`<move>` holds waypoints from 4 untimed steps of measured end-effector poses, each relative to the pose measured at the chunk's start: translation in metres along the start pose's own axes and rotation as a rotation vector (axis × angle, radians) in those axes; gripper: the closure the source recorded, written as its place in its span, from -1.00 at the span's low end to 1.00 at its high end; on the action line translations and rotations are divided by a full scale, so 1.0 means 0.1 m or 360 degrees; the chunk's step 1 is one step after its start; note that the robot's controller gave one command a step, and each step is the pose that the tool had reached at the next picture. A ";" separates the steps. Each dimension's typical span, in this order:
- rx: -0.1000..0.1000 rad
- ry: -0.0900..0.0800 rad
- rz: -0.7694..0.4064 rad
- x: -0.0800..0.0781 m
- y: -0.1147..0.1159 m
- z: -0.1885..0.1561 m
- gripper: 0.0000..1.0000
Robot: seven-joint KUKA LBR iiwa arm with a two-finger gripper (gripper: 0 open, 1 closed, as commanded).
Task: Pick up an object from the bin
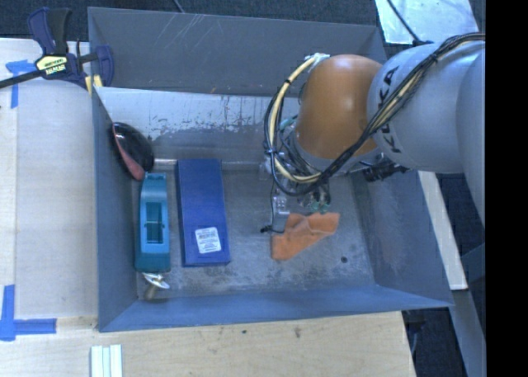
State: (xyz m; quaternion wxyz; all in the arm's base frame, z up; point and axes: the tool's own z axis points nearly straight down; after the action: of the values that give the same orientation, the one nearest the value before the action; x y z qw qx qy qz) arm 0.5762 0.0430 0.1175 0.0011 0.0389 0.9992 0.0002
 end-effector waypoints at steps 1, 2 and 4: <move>0.0000 -0.0006 -0.0123 0.35 -0.22 0.15 -1.00; 0.0000 -0.0010 0.0011 0.38 -0.38 0.40 1.00; 0.0000 0.0002 -0.0099 0.27 -0.39 0.42 1.00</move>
Offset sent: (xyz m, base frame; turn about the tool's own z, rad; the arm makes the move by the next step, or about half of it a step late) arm -0.0426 -0.0347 -0.0422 0.0065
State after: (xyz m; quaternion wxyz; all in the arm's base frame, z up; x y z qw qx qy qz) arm 0.5461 0.0061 0.0751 0.0005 0.0078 1.0000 0.0002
